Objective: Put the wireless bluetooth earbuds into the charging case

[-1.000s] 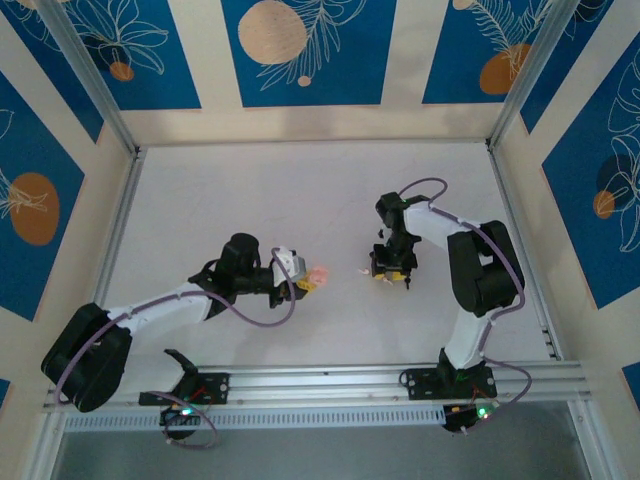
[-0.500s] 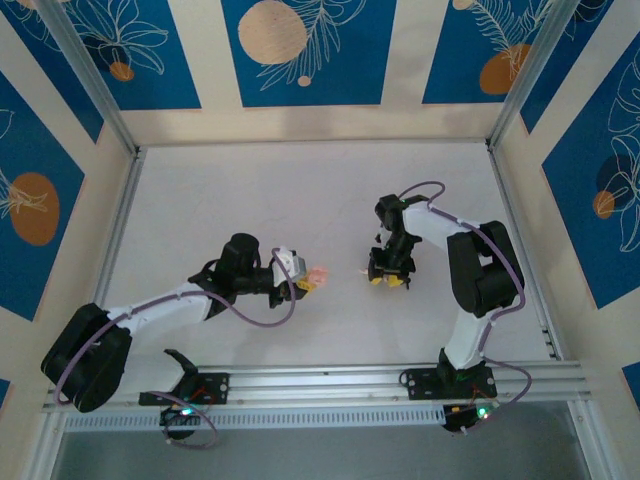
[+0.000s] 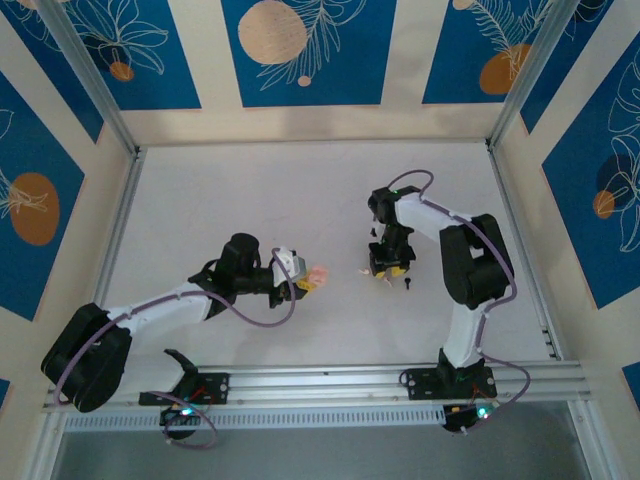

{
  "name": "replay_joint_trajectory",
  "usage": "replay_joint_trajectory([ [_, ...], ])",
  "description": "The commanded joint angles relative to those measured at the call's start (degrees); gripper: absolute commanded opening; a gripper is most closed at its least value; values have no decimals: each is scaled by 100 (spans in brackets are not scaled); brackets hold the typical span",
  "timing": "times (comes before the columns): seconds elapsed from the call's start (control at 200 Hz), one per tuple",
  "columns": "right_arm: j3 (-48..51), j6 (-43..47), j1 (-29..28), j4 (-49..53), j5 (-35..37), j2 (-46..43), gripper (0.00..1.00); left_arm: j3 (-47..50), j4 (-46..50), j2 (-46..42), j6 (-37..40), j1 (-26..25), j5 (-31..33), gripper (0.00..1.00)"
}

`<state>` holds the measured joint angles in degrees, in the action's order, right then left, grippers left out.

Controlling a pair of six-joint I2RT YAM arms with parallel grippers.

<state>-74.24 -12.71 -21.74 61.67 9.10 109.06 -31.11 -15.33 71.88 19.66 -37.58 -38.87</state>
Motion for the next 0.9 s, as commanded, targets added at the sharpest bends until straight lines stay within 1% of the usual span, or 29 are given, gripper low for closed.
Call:
replay_joint_trajectory([
  [0.0, -152, 373, -74, 249, 75, 195, 37, -151, 151, -27, 100, -18, -27, 17],
  [0.255, -218, 452, -75, 286, 74, 416, 35, -174, 215, -33, 127, -23, 2, 17],
  [0.61, -190, 462, 8, 170, 48, 482, 24, -218, 250, 8, 122, -20, -29, 17],
  [0.795, -86, 388, 41, 131, 48, 351, 20, -213, 228, 41, 113, -13, -4, 17],
  [0.895, 55, 306, 65, -46, -7, 90, 20, -196, 122, 99, 104, -25, 19, 17],
])
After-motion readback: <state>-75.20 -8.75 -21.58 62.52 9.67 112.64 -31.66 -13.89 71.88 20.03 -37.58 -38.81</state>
